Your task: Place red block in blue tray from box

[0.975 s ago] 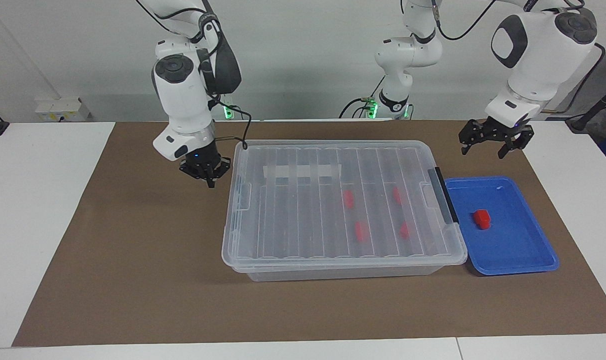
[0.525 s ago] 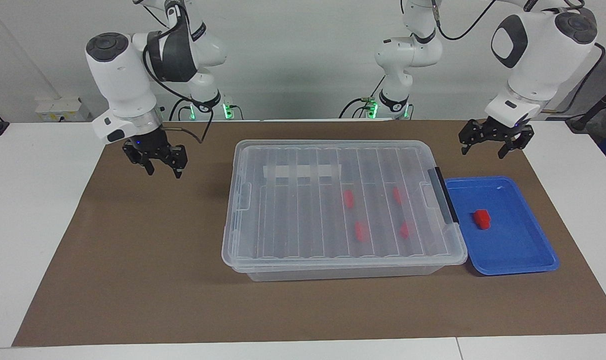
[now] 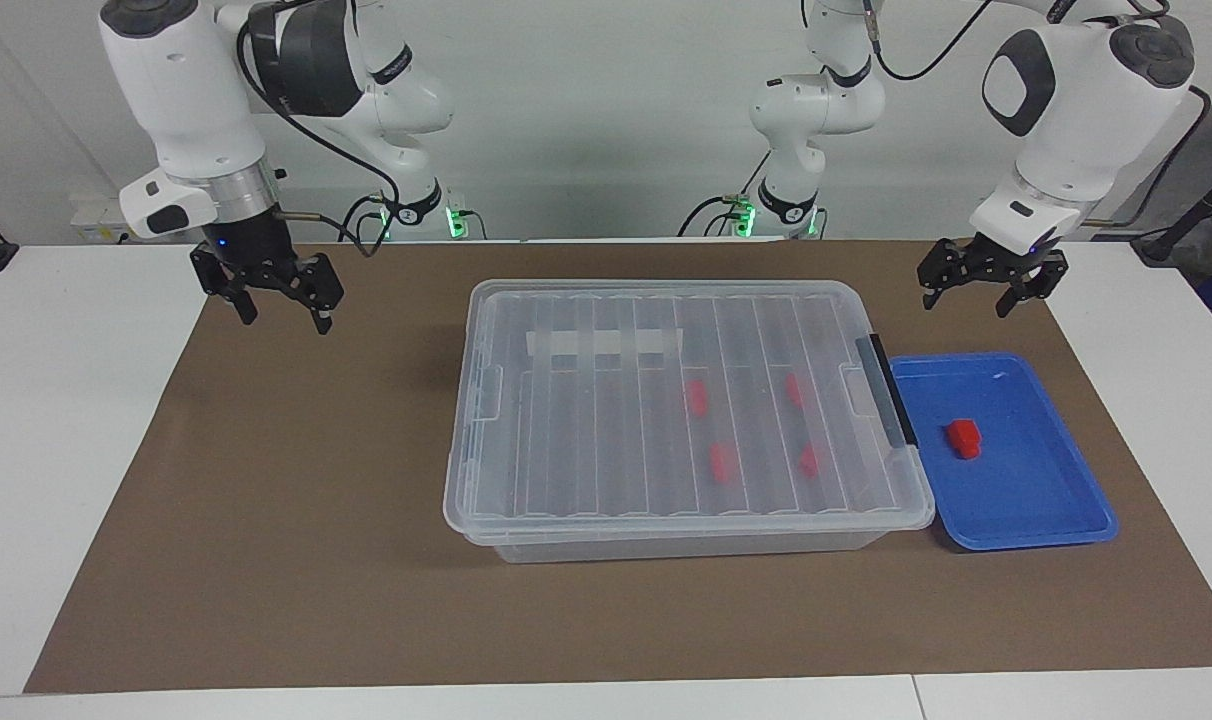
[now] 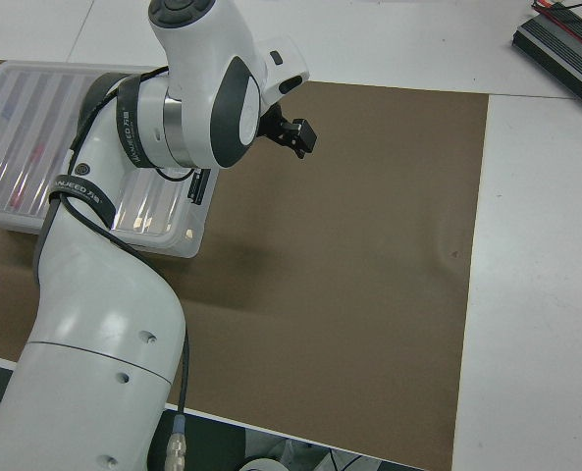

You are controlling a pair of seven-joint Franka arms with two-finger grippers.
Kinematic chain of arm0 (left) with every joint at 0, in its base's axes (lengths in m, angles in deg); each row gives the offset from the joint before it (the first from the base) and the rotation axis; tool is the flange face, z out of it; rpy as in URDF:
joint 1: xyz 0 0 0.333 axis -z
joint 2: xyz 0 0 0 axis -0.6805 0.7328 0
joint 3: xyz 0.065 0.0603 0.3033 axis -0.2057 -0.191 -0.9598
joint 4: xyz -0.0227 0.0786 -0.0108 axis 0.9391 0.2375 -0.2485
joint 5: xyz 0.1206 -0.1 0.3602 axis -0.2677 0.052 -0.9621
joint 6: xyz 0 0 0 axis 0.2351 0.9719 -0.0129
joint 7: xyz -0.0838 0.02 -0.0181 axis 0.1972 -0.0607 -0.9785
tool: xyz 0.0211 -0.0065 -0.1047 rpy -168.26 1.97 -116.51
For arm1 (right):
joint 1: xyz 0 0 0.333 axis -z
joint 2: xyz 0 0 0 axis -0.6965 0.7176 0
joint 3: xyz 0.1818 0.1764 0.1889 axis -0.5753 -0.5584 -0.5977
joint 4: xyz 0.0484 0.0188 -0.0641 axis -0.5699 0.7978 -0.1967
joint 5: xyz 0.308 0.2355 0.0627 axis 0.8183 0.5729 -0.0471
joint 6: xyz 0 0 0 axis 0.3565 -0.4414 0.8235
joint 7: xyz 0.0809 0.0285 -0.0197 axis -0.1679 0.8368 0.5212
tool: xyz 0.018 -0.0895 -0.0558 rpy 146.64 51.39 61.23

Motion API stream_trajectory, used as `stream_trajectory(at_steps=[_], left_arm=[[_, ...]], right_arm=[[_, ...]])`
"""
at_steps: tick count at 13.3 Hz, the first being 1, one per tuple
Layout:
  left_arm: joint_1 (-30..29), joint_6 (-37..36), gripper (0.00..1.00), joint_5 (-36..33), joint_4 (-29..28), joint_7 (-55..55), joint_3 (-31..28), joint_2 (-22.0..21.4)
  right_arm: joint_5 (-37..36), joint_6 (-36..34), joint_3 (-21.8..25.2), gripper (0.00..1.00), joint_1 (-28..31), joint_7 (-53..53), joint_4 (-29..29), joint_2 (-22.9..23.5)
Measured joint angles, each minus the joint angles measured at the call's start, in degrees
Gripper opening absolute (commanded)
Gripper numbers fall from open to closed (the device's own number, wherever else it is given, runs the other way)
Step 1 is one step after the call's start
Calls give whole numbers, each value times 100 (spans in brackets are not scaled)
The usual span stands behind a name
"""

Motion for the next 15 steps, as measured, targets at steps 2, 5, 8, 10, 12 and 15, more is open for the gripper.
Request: stream_trajectory(at_steps=[2,5,8,10,12,15], left_arm=[[0,0,100,0,0,0,0,0],[0,0,100,0,0,0,0,0],[0,0,100,0,0,0,0,0],[0,0,100,0,0,0,0,0],[0,0,100,0,0,0,0,0],[0,0,100,0,0,0,0,0]], right_arm=[[0,-592,-2,100,-2,1,-477,63],[-1,-1341,-32,100,-12,1,-828,142],[-1,-1541,-42,100,-13,1,-808,164],[-1,-1575,-42,100,-13,1,-771,164],[12,-1579,-43,100,-13,1,-749,164],[81,-1579,-41,100,-13,1,-735,164]])
